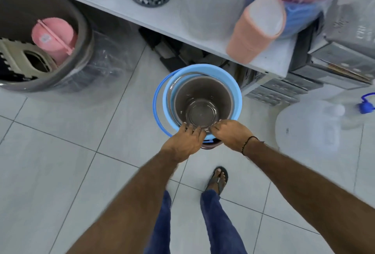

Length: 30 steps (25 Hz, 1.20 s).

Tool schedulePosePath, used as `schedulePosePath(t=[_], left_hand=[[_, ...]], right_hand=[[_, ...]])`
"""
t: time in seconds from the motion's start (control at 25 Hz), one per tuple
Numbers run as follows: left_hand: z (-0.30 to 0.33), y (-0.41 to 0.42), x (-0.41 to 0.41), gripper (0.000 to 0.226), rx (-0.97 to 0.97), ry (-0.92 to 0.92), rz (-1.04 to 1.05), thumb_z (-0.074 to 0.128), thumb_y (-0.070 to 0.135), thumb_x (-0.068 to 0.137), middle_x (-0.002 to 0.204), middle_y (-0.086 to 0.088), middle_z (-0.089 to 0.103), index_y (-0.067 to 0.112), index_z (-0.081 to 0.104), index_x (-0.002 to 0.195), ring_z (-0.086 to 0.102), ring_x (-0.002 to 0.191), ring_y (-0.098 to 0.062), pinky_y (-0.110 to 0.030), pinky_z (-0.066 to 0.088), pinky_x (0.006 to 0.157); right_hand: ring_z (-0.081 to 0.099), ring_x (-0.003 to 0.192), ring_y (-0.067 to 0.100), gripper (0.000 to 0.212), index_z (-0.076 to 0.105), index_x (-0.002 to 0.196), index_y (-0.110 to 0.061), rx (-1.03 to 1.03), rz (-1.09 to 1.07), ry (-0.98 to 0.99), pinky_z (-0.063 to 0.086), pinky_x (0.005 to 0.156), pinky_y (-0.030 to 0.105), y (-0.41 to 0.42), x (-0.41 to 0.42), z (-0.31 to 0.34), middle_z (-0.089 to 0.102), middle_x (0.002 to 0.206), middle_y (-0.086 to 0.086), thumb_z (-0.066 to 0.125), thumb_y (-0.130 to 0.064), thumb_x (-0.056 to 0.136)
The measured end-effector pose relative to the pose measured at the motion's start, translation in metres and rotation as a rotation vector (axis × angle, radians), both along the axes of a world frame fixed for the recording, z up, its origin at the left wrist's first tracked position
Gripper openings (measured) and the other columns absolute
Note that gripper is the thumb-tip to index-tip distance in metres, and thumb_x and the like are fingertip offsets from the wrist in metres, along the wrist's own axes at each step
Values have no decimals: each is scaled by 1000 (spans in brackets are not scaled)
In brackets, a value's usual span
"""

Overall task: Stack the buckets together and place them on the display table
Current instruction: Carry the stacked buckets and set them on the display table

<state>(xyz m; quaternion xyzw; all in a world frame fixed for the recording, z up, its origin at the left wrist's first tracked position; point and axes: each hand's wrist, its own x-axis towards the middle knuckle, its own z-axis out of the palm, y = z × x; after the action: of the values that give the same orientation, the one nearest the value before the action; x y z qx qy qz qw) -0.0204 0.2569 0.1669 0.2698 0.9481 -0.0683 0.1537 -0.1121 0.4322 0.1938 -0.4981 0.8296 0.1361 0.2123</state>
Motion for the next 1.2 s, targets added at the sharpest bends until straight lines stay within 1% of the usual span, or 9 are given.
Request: schedulePosePath(t=[0.16, 0.32, 0.48, 0.56, 0.72, 0.88, 1.04, 1.12, 1.2], left_hand=[[-45, 47, -4, 59, -38, -46, 11, 60, 3, 91, 138, -28, 49, -6, 31, 141, 50, 124, -47, -60, 38, 107], [-137, 85, -8, 65, -97, -112, 1, 64, 3, 89, 140, -29, 47, -6, 30, 143, 47, 127, -49, -60, 40, 106], [-213, 107, -8, 55, -182, -93, 68, 67, 9, 87, 132, -22, 57, 0, 44, 137, 55, 122, -43, -56, 48, 98], [-248, 114, -1, 61, -203, -207, 102, 61, 4, 90, 144, -27, 45, -3, 32, 143, 43, 131, -48, -62, 39, 105], [-269, 110, 15, 77, -247, -327, 129, 67, 13, 88, 156, -23, 28, 1, 21, 149, 29, 142, -42, -57, 27, 116], [-252, 99, 19, 65, -118, -383, 209, 55, 18, 94, 157, -17, 31, 5, 25, 150, 28, 144, -32, -47, 24, 119], [-236, 82, -1, 44, 363, -204, 739, 58, 13, 92, 133, -12, 56, 8, 46, 134, 53, 119, -26, -38, 48, 100], [-241, 72, -19, 37, 474, -100, 963, 56, 12, 93, 124, -16, 54, 6, 47, 129, 53, 109, -27, -36, 52, 89], [-251, 62, -40, 37, 524, -46, 1143, 52, 8, 94, 125, -20, 49, 1, 46, 129, 50, 108, -30, -33, 48, 85]], right_hand=[[67, 107, 30, 26, 62, 122, -10, 21, -22, -23, 57, 93, 41, 47, -1, -57, 71, 119, 11, 51, -12, 98], [68, 105, 31, 25, 63, 120, -8, 49, -44, -38, 58, 93, 42, 78, -6, -159, 71, 118, 13, 52, -11, 98], [65, 110, 32, 29, 64, 121, -7, 79, -53, -87, 54, 95, 42, 90, 1, -245, 70, 121, 13, 48, -4, 97], [64, 112, 32, 32, 63, 124, -7, 107, -108, -118, 53, 99, 41, 94, 3, -278, 69, 123, 14, 51, -4, 95], [45, 139, 35, 60, 41, 148, -3, 77, -244, -138, 29, 122, 46, 117, 19, -303, 54, 146, 19, 60, -12, 91], [47, 139, 30, 60, 48, 144, -9, -141, -691, -213, 31, 120, 46, 127, 43, -281, 58, 144, 13, 63, -27, 89], [64, 107, 29, 51, 56, 129, -10, -461, -1303, -187, 53, 94, 42, 110, 50, -268, 70, 117, 11, 68, -34, 86], [63, 108, 29, 52, 54, 130, -9, -535, -1726, -236, 53, 92, 39, 106, 36, -276, 69, 118, 11, 67, -34, 86], [62, 108, 31, 47, 59, 127, -7, -503, -1984, -346, 50, 92, 37, 106, 19, -291, 70, 114, 11, 60, -35, 89]])
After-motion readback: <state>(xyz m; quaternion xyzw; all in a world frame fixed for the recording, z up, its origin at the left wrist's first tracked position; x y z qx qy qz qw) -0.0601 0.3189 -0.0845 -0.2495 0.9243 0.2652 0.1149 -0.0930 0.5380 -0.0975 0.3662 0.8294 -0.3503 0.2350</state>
